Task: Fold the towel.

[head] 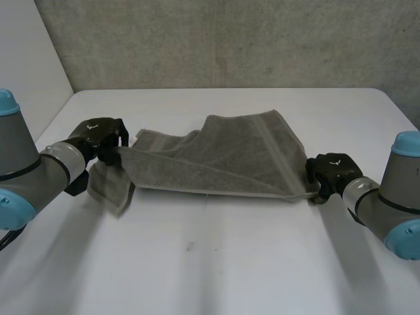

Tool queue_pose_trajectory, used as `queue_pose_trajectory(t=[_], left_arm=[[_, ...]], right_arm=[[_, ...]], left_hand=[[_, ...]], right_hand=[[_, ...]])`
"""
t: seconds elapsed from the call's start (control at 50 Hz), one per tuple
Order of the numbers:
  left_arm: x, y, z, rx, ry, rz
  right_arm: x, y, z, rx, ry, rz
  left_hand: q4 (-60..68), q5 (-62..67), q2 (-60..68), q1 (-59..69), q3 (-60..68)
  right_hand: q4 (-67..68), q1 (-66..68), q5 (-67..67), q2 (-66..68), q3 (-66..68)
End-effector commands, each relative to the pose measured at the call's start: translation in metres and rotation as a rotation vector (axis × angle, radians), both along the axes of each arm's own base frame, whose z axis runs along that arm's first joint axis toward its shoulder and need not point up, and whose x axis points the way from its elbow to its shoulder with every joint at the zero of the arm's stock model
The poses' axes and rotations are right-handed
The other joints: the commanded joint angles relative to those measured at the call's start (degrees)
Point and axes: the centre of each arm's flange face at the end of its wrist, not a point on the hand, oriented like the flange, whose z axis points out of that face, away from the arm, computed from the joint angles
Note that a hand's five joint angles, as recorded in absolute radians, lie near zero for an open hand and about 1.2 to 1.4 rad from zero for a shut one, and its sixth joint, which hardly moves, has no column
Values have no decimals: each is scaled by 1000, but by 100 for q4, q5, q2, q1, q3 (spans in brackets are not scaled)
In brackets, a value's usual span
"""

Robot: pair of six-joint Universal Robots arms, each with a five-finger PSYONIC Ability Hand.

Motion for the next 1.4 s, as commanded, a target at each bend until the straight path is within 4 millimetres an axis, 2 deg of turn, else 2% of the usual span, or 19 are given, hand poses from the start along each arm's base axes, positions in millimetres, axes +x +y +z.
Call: queue_pose_trajectory(t=[0.02, 0.22, 0.32, 0.36, 0.44, 0.58, 0.62, 0.7, 0.8, 0.9, 1.0, 1.14, 1.18, 1.2, 1.24, 1.28, 1.34, 1.36, 1.4], left_arm=[[0, 0, -2, 5, -1, 0], [0, 0, -2, 6, -2, -1], [0, 0, -2, 6, -1, 0], [0, 0, -2, 6, -1, 0], [0, 1, -4, 15, -4, -1], [0, 6, -7, 36, -10, -3], [-2, 16, -7, 76, -18, -14], [-2, 27, -5, 129, -23, -30], [-2, 46, 16, 176, -4, -87], [-4, 77, 45, 238, 37, -184], [1, 84, 56, 252, 55, -202], [2, 73, 47, 255, 47, -193], [-2, 55, 22, 275, 39, -193], [-2, 55, 22, 275, 39, -193], [-4, 45, 12, 271, 34, -188], [-7, 19, -13, 265, 22, -166], [-8, 8, -22, 260, 13, -147], [-7, -2, -27, 253, 4, -126], [-7, -12, -29, 244, -7, -101]], right_arm=[[2, -5, 4, -12, -36, -7], [6, -7, 2, 12, -83, -19], [7, -10, -5, 20, -78, -29], [6, -13, -4, 19, -87, -40], [2, -17, 3, 7, -100, -58], [-1, -14, 56, -120, -120, -56], [-7, -9, 90, -204, -134, -62], [-11, 0, 123, -271, -148, -59], [-30, 17, 179, -334, -138, -81], [-38, 33, 216, -381, -99, -55], [-39, 49, 240, -422, -82, -21], [-36, 50, 227, -372, -68, -5], [-34, 40, 198, -280, -51, -9], [-34, 40, 197, -279, -51, -9], [-33, 24, 166, -191, -25, -10], [-33, 17, 152, -153, -15, -11], [-33, 5, 131, -124, -6, -25], [-34, 0, 123, -123, -3, -37], [-35, -5, 116, -128, 3, -55]], left_hand=[[1023, 1158, 1024, 1177, 1030], [1023, 1158, 1024, 1177, 1030], [1023, 1158, 1024, 1177, 1030], [1023, 1158, 1024, 1177, 1030], [1023, 1158, 1024, 1177, 1030], [1023, 1158, 1024, 1177, 1030], [1023, 1158, 1024, 1177, 1030], [1023, 1158, 1024, 1177, 1030], [1023, 1158, 1024, 1177, 1030], [1023, 1158, 1024, 1177, 1030], [1023, 1158, 1024, 1177, 1030], [1023, 1158, 1024, 1177, 1030], [1023, 1158, 1024, 1177, 1030], [1023, 1158, 1024, 1177, 1030], [1023, 1158, 1024, 1177, 1030], [1023, 1158, 1024, 1177, 1030], [1023, 1158, 1024, 1177, 1030], [10, 144, 10, 163, 16], [-4248, -4114, -4247, -4095, -4241]], right_hand=[[-413, -409, -335, -410, -416], [-887, -882, -808, -883, -889], [964, 968, 1042, 967, 961], [3171, 3175, 3249, 3174, 3168], [3178, 3183, 3257, 3181, 3176], [3178, 3183, 3257, 3181, 3176], [3178, 3183, 3257, 3181, 3176], [3178, 3183, 3257, 3181, 3176], [3178, 3183, 3257, 3181, 3176], [3178, 3183, 3257, 3181, 3176], [3178, 3183, 3257, 3181, 3176], [3178, 3183, 3257, 3181, 3176], [3178, 3183, 3257, 3181, 3176], [3178, 3183, 3257, 3181, 3176], [3178, 3183, 3257, 3181, 3176], [3178, 3183, 3257, 3181, 3176], [3178, 3183, 3257, 3181, 3176], [3178, 3183, 3257, 3181, 3176], [3178, 3183, 3257, 3181, 3176]])
